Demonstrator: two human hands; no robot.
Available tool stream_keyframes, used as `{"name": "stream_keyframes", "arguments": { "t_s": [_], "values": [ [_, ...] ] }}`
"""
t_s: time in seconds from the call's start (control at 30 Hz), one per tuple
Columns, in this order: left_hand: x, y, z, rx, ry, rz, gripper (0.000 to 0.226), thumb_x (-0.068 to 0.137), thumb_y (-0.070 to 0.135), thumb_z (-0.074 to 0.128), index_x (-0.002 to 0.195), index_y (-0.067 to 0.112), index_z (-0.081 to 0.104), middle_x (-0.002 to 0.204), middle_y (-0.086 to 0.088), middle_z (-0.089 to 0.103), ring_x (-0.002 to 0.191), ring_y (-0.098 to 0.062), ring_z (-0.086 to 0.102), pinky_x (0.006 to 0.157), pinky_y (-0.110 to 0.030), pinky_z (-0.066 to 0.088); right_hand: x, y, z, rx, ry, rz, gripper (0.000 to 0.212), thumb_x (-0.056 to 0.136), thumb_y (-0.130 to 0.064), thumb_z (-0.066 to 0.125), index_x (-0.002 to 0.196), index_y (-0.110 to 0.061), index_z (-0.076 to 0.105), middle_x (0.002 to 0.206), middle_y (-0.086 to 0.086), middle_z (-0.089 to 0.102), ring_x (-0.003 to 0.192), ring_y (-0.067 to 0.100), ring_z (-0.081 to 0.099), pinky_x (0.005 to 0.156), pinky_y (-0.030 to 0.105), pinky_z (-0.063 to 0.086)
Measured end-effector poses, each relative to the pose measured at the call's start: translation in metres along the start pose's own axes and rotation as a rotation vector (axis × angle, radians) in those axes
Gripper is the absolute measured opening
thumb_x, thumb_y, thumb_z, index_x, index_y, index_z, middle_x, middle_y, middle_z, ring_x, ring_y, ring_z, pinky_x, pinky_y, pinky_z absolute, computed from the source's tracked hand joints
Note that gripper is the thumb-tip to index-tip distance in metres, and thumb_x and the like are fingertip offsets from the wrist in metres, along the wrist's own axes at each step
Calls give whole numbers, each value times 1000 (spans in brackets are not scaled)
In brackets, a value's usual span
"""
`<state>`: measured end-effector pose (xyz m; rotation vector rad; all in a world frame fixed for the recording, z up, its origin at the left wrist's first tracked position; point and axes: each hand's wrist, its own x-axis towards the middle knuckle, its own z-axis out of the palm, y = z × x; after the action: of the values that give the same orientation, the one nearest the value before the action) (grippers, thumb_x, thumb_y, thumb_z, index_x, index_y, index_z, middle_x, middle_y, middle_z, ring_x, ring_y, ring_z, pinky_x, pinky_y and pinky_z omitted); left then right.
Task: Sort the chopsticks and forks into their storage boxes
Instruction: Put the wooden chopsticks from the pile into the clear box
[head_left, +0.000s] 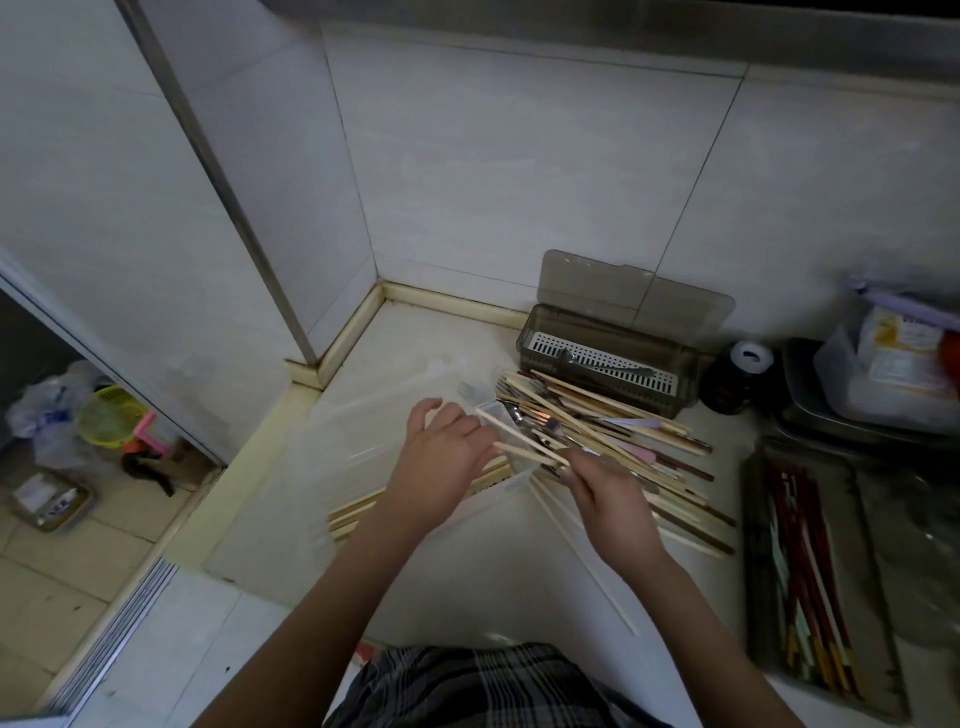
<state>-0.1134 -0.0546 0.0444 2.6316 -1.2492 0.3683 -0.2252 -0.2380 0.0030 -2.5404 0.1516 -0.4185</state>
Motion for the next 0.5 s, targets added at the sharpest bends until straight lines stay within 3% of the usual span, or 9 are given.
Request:
{"name": "stream_keyframes", "arguments": {
  "t_s": [0.07, 0.17, 0.3, 0.4, 0.5],
  "values": [
    [-4, -5, -1, 4, -70, 9, 6, 81, 29, 67, 81, 23, 67, 73, 4, 65, 75, -22, 61, 79, -37, 43, -4, 5, -3, -55, 113, 119, 15, 96, -22, 45, 83, -25, 52, 73, -10, 49, 69, 14, 45, 69, 32, 35],
    [-20, -29, 2, -185, -151, -180, 21, 95, 24, 47, 101, 20, 66, 89, -2, 61, 87, -24, 55, 75, -37, 43, -9, 18, -10, -152, 269, 330, 16, 96, -14, 46, 96, -16, 62, 86, 0, 60, 82, 23, 54, 80, 41, 40],
    [-51, -65, -7, -460, -258, -442, 28, 97, 11, 43, 117, 16, 63, 89, -1, 57, 81, -15, 54, 75, -27, 42, -20, 39, -11, -75, 210, 349, 17, 96, -14, 48, 103, -12, 62, 84, 4, 62, 76, 24, 57, 66, 37, 48],
    [-72, -84, -11, -439, -397, -573, 32, 96, 7, 42, 122, 13, 60, 90, -2, 63, 80, -14, 57, 76, -26, 44, -29, 44, -1, -60, 152, 417, 20, 97, -20, 43, 104, -15, 61, 78, 1, 59, 70, 20, 54, 62, 39, 49],
    [-84, -89, -7, -345, -558, -619, 29, 94, 9, 45, 118, 11, 62, 104, -6, 67, 90, -18, 60, 84, -29, 47, -33, 41, 8, -31, 80, 417, 19, 98, -21, 42, 98, -14, 60, 76, 1, 55, 68, 17, 51, 60, 36, 46]
  ]
}}
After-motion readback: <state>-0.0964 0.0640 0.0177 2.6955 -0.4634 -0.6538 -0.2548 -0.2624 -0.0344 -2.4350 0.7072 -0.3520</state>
